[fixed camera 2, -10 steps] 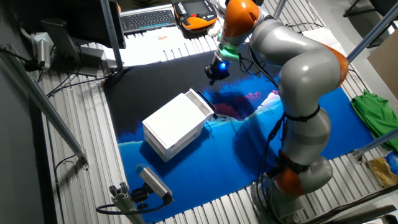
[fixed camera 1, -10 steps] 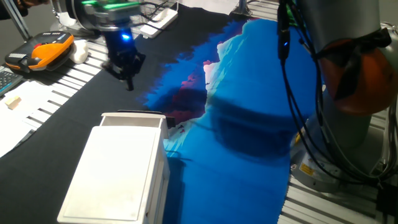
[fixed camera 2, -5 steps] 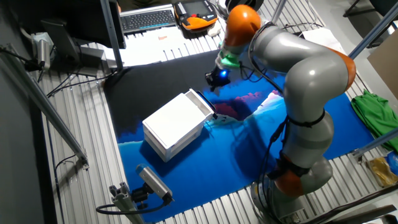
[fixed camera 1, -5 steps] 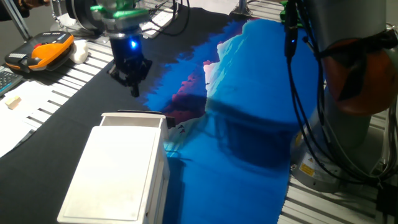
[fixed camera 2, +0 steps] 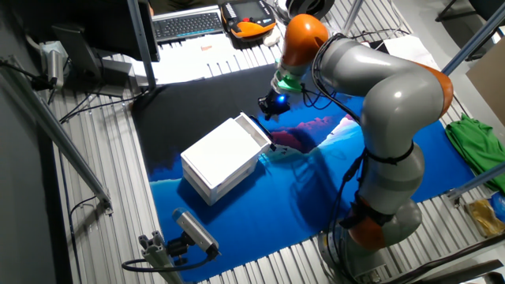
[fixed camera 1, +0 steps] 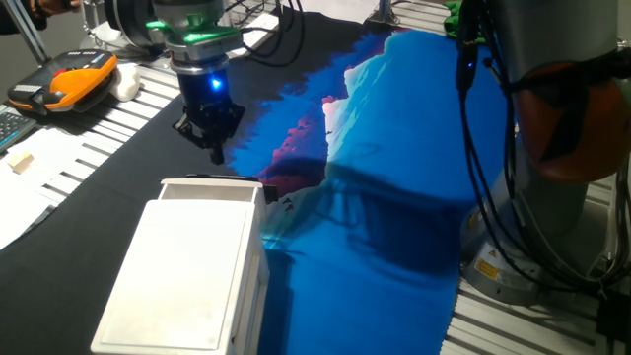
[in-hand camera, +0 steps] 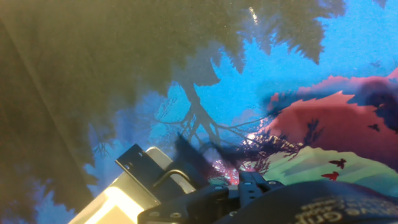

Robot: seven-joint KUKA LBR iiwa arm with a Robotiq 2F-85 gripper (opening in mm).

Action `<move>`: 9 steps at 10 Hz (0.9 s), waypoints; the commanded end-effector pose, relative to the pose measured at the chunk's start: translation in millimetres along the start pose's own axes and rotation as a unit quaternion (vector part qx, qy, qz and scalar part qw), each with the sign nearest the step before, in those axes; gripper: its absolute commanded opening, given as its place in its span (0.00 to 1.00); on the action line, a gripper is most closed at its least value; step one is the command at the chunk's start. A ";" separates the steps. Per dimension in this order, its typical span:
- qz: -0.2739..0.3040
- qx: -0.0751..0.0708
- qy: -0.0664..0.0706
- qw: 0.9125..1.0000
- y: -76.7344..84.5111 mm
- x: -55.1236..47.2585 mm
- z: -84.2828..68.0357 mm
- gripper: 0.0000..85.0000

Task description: Use the gripper to push and close the drawer

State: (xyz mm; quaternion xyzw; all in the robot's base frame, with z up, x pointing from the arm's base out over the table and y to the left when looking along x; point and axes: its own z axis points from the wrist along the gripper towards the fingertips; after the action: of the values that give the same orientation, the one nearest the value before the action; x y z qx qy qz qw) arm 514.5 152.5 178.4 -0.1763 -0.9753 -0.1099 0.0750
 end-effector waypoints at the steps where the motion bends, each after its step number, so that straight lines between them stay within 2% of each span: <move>1: 0.002 0.000 -0.002 1.000 2.8 1.8 3.8 0.00; 3: 0.007 0.001 -0.005 1.000 7.7 6.1 10.3 0.00; 6: 0.006 0.003 -0.006 1.000 5.2 5.4 8.6 0.00; 9: 0.011 0.002 -0.006 1.000 10.6 7.4 12.5 0.00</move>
State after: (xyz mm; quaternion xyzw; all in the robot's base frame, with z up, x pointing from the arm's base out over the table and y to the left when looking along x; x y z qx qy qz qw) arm 510.2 167.4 169.8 -0.1877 -0.9739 -0.1064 0.0705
